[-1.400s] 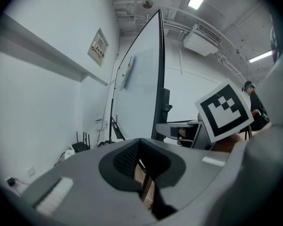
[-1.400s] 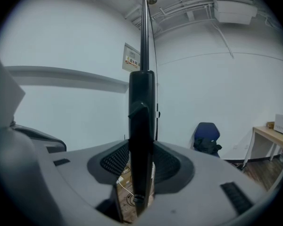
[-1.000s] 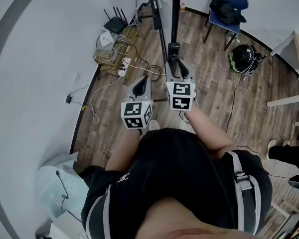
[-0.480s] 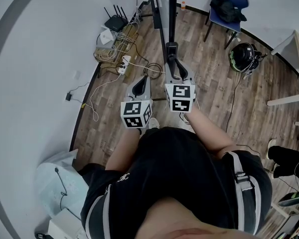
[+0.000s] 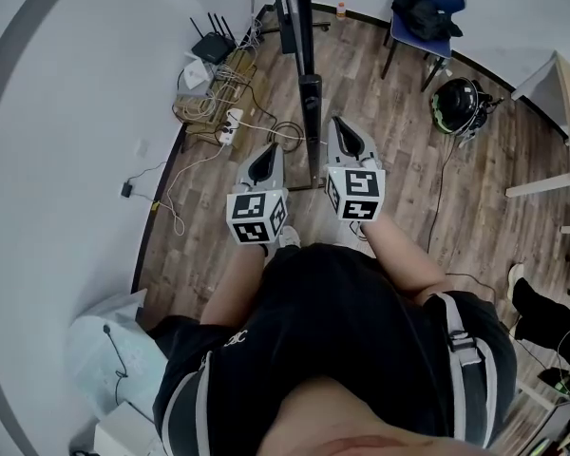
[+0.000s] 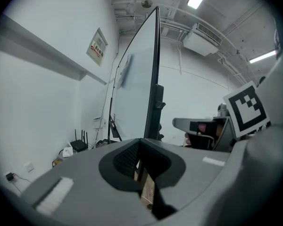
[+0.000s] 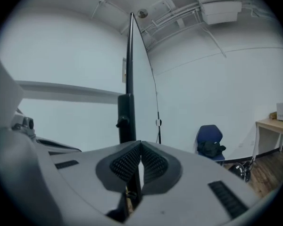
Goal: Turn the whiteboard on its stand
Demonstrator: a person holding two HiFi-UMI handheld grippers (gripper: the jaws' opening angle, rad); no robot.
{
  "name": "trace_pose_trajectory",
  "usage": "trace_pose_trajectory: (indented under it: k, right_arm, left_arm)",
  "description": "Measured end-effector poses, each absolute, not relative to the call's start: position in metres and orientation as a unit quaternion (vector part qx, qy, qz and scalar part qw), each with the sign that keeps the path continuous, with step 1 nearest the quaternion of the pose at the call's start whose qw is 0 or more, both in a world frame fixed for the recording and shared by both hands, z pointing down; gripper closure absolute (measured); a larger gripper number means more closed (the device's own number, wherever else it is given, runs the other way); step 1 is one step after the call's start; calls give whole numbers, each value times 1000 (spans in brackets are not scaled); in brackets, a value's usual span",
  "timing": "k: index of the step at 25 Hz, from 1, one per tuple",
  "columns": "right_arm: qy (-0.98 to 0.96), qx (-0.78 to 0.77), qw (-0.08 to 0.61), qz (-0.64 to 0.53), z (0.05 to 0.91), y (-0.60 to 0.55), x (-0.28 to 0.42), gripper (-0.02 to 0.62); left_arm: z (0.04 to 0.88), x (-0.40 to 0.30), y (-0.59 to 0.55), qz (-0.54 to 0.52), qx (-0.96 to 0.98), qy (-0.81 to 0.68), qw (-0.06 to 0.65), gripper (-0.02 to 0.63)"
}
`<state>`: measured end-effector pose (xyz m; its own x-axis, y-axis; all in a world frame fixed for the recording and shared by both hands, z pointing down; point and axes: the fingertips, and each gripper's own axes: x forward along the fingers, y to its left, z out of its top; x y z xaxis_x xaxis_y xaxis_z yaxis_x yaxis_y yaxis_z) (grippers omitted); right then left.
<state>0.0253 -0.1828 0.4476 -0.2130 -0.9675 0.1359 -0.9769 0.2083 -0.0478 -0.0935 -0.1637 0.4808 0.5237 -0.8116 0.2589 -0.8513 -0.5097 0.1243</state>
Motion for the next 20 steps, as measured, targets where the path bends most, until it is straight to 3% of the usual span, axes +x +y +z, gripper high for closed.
trace_pose_trajectory:
  k: [9, 20]
  right_arm:
    - [-749, 661, -38, 16, 389, -161, 109, 591]
    - [-745, 666, -20, 37, 418, -143, 117, 591]
  left_arm:
    - [469, -80, -170, 73, 869, -479, 101, 597]
    - [470, -76, -175, 71, 870, -477, 105, 597]
